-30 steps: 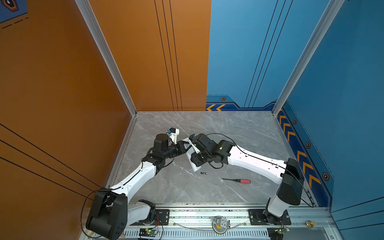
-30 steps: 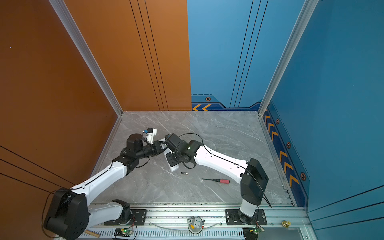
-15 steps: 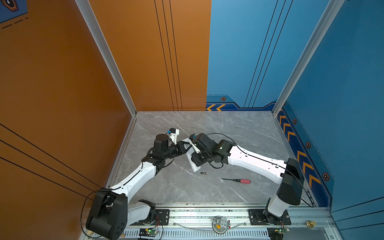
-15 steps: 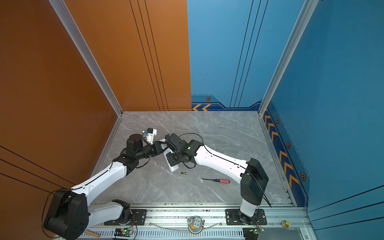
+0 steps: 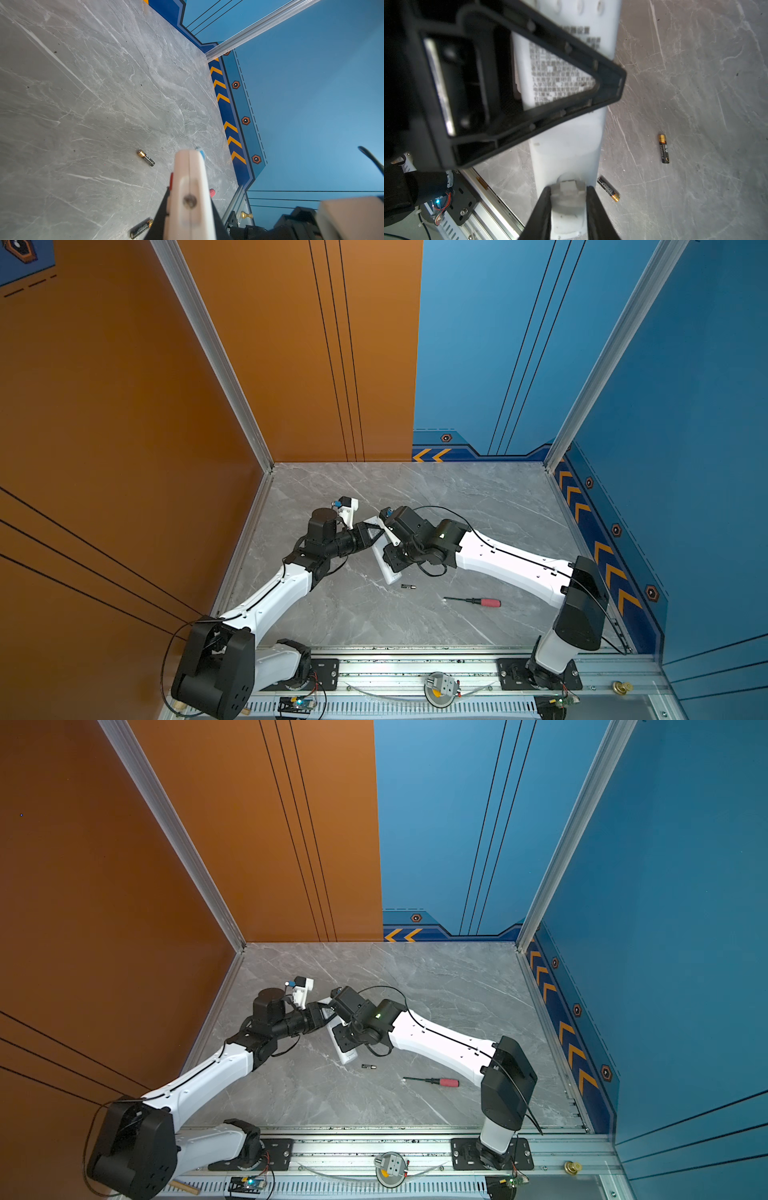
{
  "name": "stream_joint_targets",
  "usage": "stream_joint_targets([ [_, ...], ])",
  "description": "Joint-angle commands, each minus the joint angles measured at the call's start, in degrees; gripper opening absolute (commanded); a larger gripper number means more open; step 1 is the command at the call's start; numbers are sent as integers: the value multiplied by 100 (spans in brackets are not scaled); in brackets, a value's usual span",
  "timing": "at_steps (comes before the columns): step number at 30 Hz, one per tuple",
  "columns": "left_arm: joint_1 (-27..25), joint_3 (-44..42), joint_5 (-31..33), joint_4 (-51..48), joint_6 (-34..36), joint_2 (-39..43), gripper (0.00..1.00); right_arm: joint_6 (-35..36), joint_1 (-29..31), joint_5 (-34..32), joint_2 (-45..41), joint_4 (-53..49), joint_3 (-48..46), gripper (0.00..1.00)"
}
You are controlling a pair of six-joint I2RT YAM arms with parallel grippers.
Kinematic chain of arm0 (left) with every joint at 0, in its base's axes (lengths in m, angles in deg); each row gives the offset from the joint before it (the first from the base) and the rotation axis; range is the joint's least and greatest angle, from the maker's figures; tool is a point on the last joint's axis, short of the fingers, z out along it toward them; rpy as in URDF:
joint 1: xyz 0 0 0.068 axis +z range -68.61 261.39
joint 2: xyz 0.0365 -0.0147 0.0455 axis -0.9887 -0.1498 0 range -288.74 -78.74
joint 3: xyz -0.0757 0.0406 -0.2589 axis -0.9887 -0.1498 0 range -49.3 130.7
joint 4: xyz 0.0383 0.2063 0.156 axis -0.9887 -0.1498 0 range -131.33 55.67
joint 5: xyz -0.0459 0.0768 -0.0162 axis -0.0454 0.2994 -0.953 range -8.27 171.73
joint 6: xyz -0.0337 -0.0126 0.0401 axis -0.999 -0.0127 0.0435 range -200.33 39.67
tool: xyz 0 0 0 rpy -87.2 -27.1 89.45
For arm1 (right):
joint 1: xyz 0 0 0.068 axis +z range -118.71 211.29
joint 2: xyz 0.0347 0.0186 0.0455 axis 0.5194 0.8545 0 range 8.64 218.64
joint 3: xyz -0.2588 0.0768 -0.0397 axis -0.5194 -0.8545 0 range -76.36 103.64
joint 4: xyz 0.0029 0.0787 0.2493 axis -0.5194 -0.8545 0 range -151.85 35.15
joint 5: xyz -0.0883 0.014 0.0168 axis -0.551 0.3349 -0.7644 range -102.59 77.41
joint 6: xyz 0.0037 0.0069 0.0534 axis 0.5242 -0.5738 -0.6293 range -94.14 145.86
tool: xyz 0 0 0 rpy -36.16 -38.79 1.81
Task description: Load the batteries into the remote control
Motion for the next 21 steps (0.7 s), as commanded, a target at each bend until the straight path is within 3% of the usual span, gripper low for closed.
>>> stream_joint_targets([
  [1, -8, -65, -127, 64, 47, 140, 0, -46, -24, 16, -9, 22, 108, 25],
  [21, -19, -47, -120, 60, 126, 17, 0, -62, -39, 38, -164, 260, -1, 20],
])
